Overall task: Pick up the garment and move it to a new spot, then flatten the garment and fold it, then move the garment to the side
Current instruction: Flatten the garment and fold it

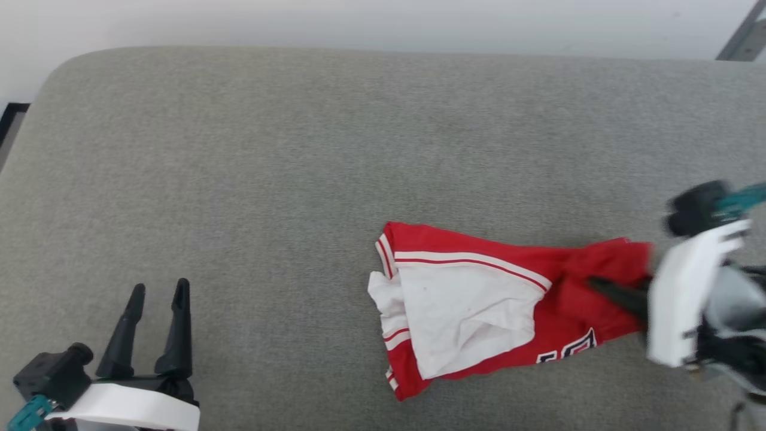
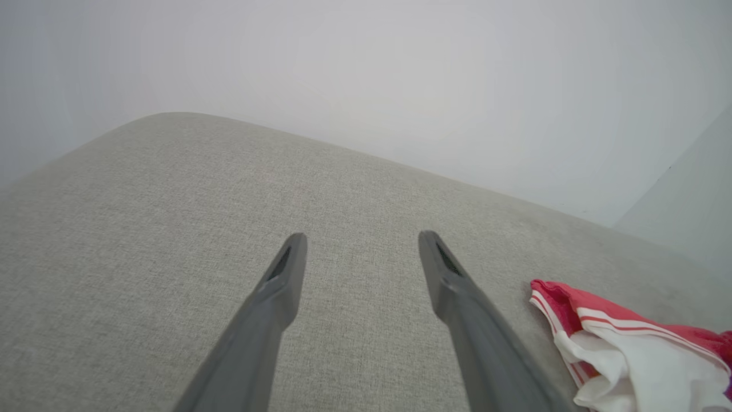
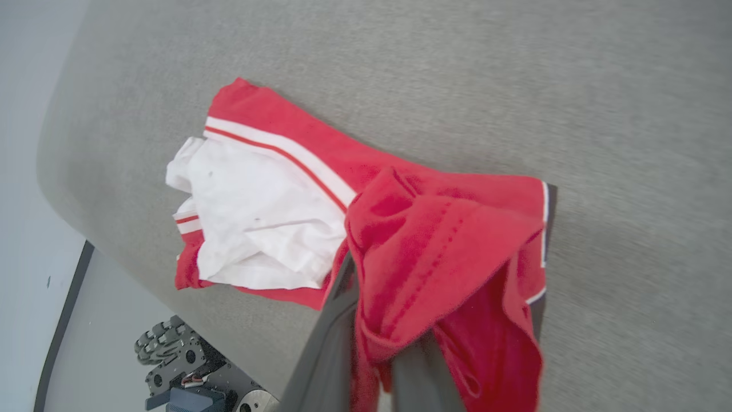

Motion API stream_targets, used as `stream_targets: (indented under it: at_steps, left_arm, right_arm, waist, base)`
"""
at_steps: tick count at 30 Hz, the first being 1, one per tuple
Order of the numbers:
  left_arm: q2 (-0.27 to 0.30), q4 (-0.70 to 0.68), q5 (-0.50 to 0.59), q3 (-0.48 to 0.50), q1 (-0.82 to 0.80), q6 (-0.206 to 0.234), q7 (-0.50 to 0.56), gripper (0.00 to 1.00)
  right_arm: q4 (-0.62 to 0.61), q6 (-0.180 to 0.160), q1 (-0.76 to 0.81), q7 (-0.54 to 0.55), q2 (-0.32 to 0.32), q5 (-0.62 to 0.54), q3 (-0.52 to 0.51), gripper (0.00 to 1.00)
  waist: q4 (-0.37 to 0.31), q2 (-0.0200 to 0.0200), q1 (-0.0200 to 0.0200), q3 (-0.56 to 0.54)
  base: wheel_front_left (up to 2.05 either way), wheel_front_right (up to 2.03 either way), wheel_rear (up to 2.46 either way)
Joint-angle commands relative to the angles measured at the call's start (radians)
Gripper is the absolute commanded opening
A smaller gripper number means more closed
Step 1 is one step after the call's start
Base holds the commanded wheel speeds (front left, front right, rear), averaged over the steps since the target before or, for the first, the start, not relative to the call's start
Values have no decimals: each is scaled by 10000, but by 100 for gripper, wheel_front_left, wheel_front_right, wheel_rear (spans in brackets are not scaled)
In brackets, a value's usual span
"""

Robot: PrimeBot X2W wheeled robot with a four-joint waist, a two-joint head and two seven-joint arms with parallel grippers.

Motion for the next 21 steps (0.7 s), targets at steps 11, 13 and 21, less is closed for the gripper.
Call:
stream_targets:
  at_steps: [11, 13, 21]
  left_arm:
    - [-246, 273, 115, -480, -541, -205, -45, 100]
    - [-302, 355, 129, -577, -667, -230, -45, 100]
    - [-388, 588, 58, -706, -811, -275, -45, 100]
  right_arm:
    - [1084, 0, -981, -830, 860, -57, 2663, 0]
    - [1447, 0, -1199, -1073, 932, -96, 3046, 0]
    - [2370, 0, -1697, -1729, 858, 191, 3872, 100]
  waist:
    - [952, -1, 0, 36]
    - [1131, -1, 0, 21]
    - [1432, -1, 0, -143]
  base:
    - [0, 0, 0]
    - [0, 0, 0]
    - [0, 0, 0]
